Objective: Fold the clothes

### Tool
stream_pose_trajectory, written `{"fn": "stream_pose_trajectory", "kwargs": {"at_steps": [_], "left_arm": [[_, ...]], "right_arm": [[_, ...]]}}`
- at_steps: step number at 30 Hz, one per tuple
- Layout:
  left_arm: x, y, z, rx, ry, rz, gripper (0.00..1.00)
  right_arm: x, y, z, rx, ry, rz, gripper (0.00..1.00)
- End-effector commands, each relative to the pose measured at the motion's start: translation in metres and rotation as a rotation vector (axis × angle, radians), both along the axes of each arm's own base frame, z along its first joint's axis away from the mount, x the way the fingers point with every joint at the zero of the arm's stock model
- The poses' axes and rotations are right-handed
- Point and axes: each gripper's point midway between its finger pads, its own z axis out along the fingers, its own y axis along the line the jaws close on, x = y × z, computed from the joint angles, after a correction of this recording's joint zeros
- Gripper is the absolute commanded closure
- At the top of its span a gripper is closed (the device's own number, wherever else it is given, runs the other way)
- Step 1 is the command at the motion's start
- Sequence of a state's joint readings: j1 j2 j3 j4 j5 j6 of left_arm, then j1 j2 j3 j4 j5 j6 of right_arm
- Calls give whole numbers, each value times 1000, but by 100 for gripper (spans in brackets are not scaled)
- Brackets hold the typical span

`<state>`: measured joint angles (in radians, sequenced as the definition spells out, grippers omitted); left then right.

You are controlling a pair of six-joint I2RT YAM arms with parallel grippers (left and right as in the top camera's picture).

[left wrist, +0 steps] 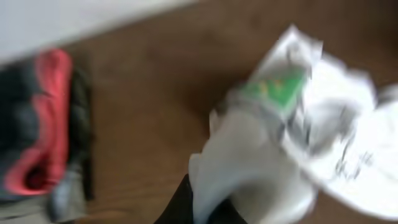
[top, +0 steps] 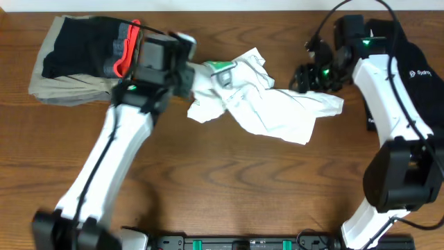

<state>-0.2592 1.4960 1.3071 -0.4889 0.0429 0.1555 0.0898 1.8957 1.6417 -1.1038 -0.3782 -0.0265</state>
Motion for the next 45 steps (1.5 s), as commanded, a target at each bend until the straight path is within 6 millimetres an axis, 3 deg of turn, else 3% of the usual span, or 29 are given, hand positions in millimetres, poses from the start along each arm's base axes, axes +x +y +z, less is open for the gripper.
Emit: {"fn": "stream_pose_trajectory", "kwargs": {"at_steps": [1, 8, 14, 20, 24, 34, 42, 44, 45], "left_arm": [[0, 6, 25, -29, -56, 42, 94], [2, 6, 19, -24, -44, 44, 94], [3, 6, 14, -21, -31, 44, 94], [3, 6, 14, -21, -30, 44, 94], [3, 6, 14, -21, -30, 44, 94], [3, 6, 6, -14, -4, 44, 94], [2, 6, 4, -12, 2, 44, 94], [2, 6, 4, -12, 2, 44, 94], [2, 6, 4, -12, 3, 44, 94]], "right_arm": [[-19, 9, -8, -92, 58, 20, 34], [-57, -4, -38, -302, 229, -170, 35], [-92, -7, -77, -339, 353, -266, 37], [-105, -5, -104, -326, 382, -294, 38], [-106, -9, -116, -337, 366, -333, 39], [-81, -13, -142, -320, 223, -408, 41], [-85, -18, -157, -331, 198, -414, 42], [-89, -19, -160, -334, 205, -414, 50], [-90, -19, -161, -336, 209, -413, 60]]}}
